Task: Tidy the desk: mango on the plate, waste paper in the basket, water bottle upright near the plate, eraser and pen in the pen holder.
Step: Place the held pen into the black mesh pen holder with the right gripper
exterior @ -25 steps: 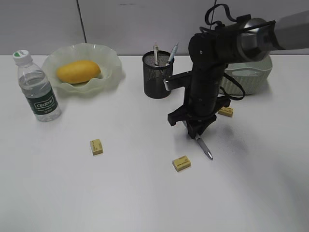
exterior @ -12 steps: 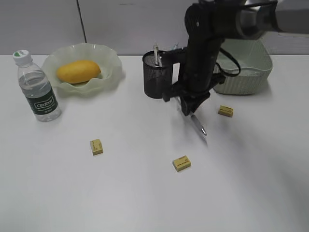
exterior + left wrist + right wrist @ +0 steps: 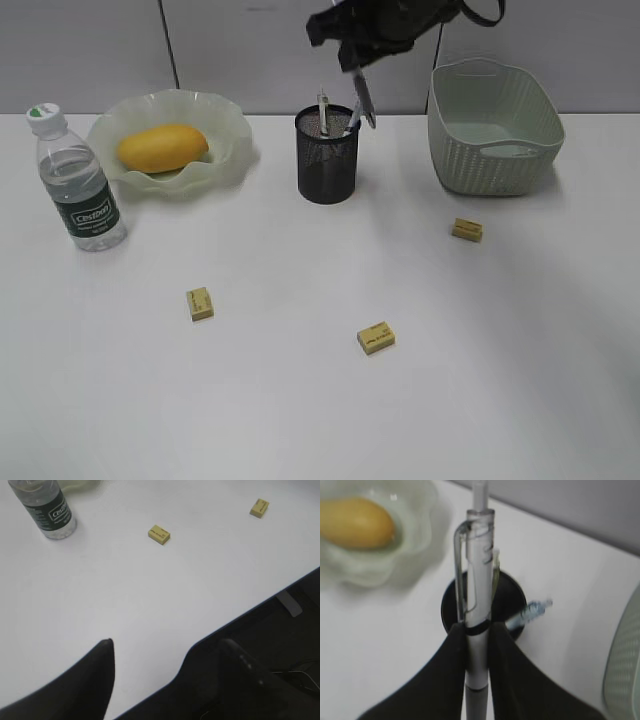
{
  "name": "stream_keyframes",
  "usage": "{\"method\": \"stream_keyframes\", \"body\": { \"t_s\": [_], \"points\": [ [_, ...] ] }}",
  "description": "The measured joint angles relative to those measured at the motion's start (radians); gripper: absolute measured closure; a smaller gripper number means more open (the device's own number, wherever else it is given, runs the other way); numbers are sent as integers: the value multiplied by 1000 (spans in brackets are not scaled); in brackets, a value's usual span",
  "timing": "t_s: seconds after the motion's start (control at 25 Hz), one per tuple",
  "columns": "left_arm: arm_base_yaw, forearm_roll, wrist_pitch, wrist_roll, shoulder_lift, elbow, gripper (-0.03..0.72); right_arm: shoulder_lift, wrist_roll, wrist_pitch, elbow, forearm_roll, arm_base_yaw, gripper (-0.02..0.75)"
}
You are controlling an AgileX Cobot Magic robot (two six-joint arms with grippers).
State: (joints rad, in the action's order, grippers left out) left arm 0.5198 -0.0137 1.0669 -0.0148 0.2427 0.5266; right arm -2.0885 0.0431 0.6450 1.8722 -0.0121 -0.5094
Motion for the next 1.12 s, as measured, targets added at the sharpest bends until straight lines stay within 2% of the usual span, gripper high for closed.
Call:
{"method": "stream_keyframes", "body": {
  "t_s": [0.28,0.44,1.12],
  "points": [
    [0,0,0,0,0,0,200,-12,-1,-258,0,0,0,618],
    [0,0,0,0,0,0,201,-59,-2,-335,0,-4,0,618],
    [0,0,0,0,0,0,201,-239,-3,-398,0,-45,0,618]
  ]
}}
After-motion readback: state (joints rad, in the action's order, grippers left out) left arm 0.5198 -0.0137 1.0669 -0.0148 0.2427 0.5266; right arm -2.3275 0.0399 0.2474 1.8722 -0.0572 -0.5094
